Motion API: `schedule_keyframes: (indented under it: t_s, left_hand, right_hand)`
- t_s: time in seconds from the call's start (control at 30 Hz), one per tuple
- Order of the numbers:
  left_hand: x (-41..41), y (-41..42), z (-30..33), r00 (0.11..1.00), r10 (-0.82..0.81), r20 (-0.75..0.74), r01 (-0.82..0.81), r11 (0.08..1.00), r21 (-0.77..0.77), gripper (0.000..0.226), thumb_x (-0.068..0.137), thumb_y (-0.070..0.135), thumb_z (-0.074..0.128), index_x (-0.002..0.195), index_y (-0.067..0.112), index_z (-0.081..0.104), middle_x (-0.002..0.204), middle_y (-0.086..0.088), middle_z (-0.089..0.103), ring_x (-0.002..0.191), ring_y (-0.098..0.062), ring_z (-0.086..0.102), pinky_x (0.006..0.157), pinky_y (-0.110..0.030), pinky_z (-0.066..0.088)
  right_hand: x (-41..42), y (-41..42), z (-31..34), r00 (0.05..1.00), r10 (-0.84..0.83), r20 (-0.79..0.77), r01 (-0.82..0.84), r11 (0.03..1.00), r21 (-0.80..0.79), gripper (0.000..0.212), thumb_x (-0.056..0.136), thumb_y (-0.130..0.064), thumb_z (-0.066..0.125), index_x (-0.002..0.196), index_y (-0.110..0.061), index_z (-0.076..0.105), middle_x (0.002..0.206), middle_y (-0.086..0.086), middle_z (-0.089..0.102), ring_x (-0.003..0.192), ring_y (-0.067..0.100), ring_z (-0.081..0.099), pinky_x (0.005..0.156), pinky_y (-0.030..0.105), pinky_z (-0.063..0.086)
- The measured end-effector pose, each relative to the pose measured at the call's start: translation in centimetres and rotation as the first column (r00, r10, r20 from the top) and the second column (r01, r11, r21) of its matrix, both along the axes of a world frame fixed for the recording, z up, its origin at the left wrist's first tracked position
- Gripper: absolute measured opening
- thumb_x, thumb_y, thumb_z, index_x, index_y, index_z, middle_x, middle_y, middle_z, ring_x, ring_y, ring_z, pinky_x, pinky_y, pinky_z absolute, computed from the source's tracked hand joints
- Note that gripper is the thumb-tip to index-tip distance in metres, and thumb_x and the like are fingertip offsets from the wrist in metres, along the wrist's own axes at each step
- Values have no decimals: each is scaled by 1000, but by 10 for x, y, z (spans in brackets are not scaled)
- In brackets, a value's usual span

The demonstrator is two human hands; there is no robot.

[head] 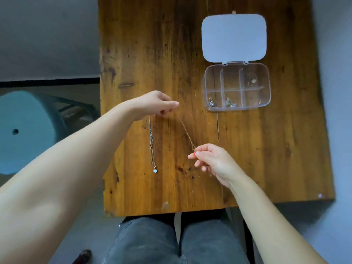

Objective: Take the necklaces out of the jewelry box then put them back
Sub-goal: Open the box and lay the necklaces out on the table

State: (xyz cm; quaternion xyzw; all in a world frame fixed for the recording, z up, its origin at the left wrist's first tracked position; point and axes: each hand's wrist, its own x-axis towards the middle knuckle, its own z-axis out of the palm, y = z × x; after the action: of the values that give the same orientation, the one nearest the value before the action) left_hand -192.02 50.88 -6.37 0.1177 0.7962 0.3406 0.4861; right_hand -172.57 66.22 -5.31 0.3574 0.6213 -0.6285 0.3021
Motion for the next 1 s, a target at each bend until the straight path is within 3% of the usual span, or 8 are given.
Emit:
schedule_keyframes:
  t_s: [0.1,0.23,0.37,0.5,0.63,0.73,0.87,1.0]
  left_hand:
    - [-6,10,-7,917,-297,-265,255,950,-182,34,91,40,57,74,10,60,71,-2,55,69,-19,51,58,-28,40]
    - [-7,19,-18,660,-558,-503,468,829,-306,28,88,36,60,73,14,54,81,-5,56,88,-29,56,72,-35,41]
    - [0,19,-30,432,-663,-611,541,733,-414,25,91,34,57,95,10,63,103,-10,57,103,-29,49,83,-42,42]
    - [6,21,-30,424,-635,-645,476,763,-438,29,91,33,56,110,11,58,116,-12,56,110,-30,48,89,-43,42]
    - [24,44,-15,530,-446,-721,377,886,-271,46,93,31,54,135,16,40,128,-12,55,119,-30,50,100,-43,39]
    - [42,74,-8,594,-322,-737,321,935,-150,50,94,28,54,139,18,36,125,-11,57,116,-28,52,100,-41,40]
    - [55,94,-16,646,-216,-732,203,973,-107,25,92,28,57,112,15,64,104,-8,61,100,-26,55,86,-39,44]
    - [56,95,-23,711,-94,-697,104,994,-28,17,88,24,63,99,14,70,92,-8,63,88,-24,55,73,-36,48]
  right_hand:
    - [8,-37,-16,994,-52,98,45,996,76,11,94,-15,53,103,-13,60,96,1,73,66,8,64,54,18,47]
    - [15,-68,-31,993,-80,83,62,978,198,4,94,-18,53,95,-17,57,90,-1,72,62,9,66,50,16,47]
    - [15,-76,-34,997,54,54,-70,926,372,5,94,-22,54,98,-20,53,84,-2,70,59,8,64,51,10,44]
    - [7,-60,-25,982,179,66,-191,910,368,15,93,-28,56,105,-21,51,82,-2,68,57,6,61,50,10,43]
    - [-31,18,6,979,94,-182,17,848,530,12,95,-25,50,91,-16,57,80,-2,69,53,9,59,52,19,44]
    - [-74,100,19,944,209,-257,65,643,763,17,96,-19,47,100,-15,62,96,4,69,68,16,64,58,19,45]
    - [-132,177,9,826,552,115,-305,266,914,30,96,-15,44,118,-18,64,122,8,65,105,33,61,72,30,44]
    - [-160,193,-4,542,734,410,-474,-137,870,21,94,-19,52,109,-12,65,97,14,66,86,35,60,58,31,36]
